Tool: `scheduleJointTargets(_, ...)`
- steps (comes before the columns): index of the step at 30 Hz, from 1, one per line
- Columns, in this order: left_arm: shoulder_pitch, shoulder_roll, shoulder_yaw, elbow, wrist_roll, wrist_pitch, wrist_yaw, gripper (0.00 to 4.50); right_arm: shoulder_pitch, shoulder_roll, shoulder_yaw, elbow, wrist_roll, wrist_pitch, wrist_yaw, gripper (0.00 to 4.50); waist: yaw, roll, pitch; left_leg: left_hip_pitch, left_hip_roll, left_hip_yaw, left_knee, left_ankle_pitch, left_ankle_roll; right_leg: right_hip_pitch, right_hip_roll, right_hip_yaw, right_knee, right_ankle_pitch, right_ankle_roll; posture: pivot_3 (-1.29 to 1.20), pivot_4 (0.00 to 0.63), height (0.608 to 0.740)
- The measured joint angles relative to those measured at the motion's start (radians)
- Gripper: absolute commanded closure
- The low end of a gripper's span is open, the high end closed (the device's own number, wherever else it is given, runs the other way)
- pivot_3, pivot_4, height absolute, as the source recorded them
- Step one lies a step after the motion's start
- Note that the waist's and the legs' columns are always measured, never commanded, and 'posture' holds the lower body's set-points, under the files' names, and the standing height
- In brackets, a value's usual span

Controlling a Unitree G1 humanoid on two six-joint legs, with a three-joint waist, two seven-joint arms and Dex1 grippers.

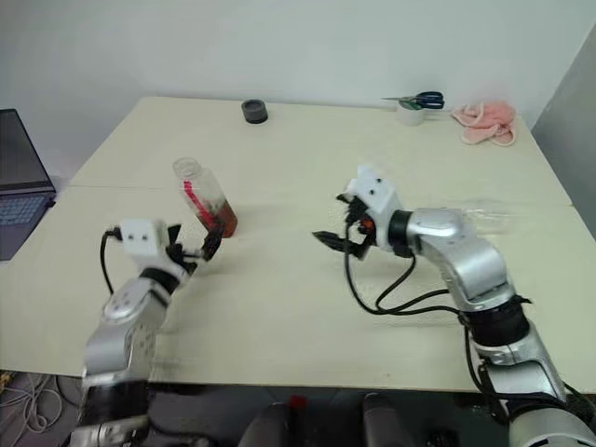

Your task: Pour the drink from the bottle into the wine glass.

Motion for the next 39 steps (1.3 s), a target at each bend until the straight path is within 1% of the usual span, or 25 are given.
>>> scheduleJointTargets(2,0.084,-0.004,0.024,-0.068,-0.031,0.010,-0.008,0.04,0.056,-0.014,-0.055,-0.005,0.034,0.025,0.002,0.00,0.001,0.000,0.000,0.001,-0.001,0.000,0.001,0.000,0.000,0.001,0.001,0.000,0.000,0.000,0.000,0.00,0.150,0.740)
scheduleJointTargets(3,0.127,0.014,0.015,-0.108,-0.036,0.006,-0.040,0.04,0.086,-0.012,-0.095,-0.006,0.056,0.036,-0.005,0.00,0.001,0.000,0.000,0.002,-0.003,0.000,0.001,0.000,0.000,0.002,0.003,0.000,0.000,0.000,0.000,0.00,0.150,0.740)
scheduleJointTargets(5,0.178,0.059,-0.035,-0.165,-0.037,0.001,-0.116,0.04,0.137,0.007,-0.173,-0.002,0.086,0.054,-0.043,0.00,0.001,0.000,0.000,0.005,-0.004,0.001,0.000,0.001,0.001,0.004,0.005,0.001,0.000,-0.001,0.001,0.00,0.150,0.740)
scheduleJointTargets(6,0.173,0.078,-0.067,-0.176,-0.037,0.002,-0.148,0.04,0.149,0.036,-0.212,0.009,0.098,0.056,-0.073,0.00,0.001,0.000,0.000,0.006,-0.004,0.001,0.001,0.001,0.002,0.005,0.006,0.001,0.001,-0.003,0.004,0.00,0.150,0.740)
scheduleJointTargets(9,0.047,0.140,-0.214,-0.180,-0.031,0.021,-0.259,0.04,0.191,0.177,-0.343,0.054,0.148,0.045,-0.197,0.00,0.000,-0.001,0.000,0.007,-0.002,0.004,0.000,0.007,0.010,0.005,0.008,0.003,0.000,0.004,0.005,0.00,0.150,0.740)
scheduleJointTargets(11,-0.048,0.153,-0.269,-0.174,-0.031,0.036,-0.303,0.04,0.208,0.252,-0.411,0.076,0.188,0.052,-0.268,0.00,-0.005,0.000,0.001,0.008,-0.001,0.006,0.000,0.008,0.012,0.005,0.010,0.005,0.000,0.006,0.003,0.00,0.150,0.740)
scheduleJointTargets(12,-0.087,0.155,-0.285,-0.170,-0.031,0.039,-0.317,0.04,0.210,0.281,-0.436,0.084,0.201,0.055,-0.299,0.00,-0.008,0.000,0.001,0.008,-0.001,0.007,0.000,0.008,0.012,0.005,0.010,0.006,0.000,0.006,0.004,0.00,0.150,0.740)
scheduleJointTargets(15,-0.207,0.162,-0.346,-0.110,-0.002,0.030,-0.359,0.04,0.197,0.406,-0.567,0.113,0.311,0.076,-0.431,0.00,-0.027,0.000,0.001,0.008,0.001,0.008,-0.002,0.008,0.012,0.004,0.013,0.007,0.000,0.006,0.004,0.00,0.150,0.740)
scheduleJointTargets(18,-0.247,0.163,-0.371,-0.088,0.006,0.027,-0.394,0.04,0.167,0.471,-0.642,0.170,0.382,0.084,-0.539,0.00,-0.042,0.002,0.001,0.007,0.002,0.008,-0.003,0.008,0.012,0.002,0.013,0.008,0.001,0.007,0.001,0.00,0.150,0.740)
scheduleJointTargets(20,-0.251,0.165,-0.384,-0.078,0.010,0.025,-0.413,0.04,0.106,0.502,-0.692,0.242,0.413,0.065,-0.606,0.00,-0.049,0.002,0.002,0.007,0.002,0.009,-0.003,0.008,0.012,0.002,0.013,0.008,0.001,0.008,-0.001,0.00,0.150,0.740)
scheduleJointTargets(23,-0.256,0.165,-0.391,-0.063,0.019,0.023,-0.425,0.04,0.026,0.507,-0.711,0.345,0.421,0.013,-0.658,0.00,-0.051,0.003,0.002,0.007,0.002,0.009,-0.003,0.008,0.012,0.002,0.013,0.008,0.000,0.006,0.002,0.00,0.150,0.740)
scheduleJointTargets(28,-0.268,0.163,-0.391,-0.059,0.038,0.020,-0.428,0.04,-0.069,0.504,-0.730,0.539,0.422,-0.067,-0.680,0.00,-0.053,0.003,0.002,0.006,0.002,0.009,-0.003,0.008,0.012,0.002,0.013,0.009,0.000,0.006,0.002,0.00,0.150,0.740)
scheduleJointTargets(33,-0.266,0.162,-0.391,-0.059,0.060,0.014,-0.413,0.04,-0.113,0.490,-0.735,0.667,0.420,-0.127,-0.683,0.00,-0.053,0.003,0.002,0.005,0.002,0.009,-0.003,0.008,0.012,0.001,0.013,0.009,0.000,0.006,0.002,0.00,0.150,0.740)
scheduleJointTargets(39,-0.254,0.162,-0.389,-0.059,0.079,0.000,-0.396,0.04,-0.168,0.446,-0.782,0.825,0.421,-0.227,-0.699,0.00,-0.053,0.003,0.002,0.005,0.002,0.009,-0.003,0.007,0.013,0.001,0.013,0.009,0.000,0.006,0.002,0.00,0.150,0.740)
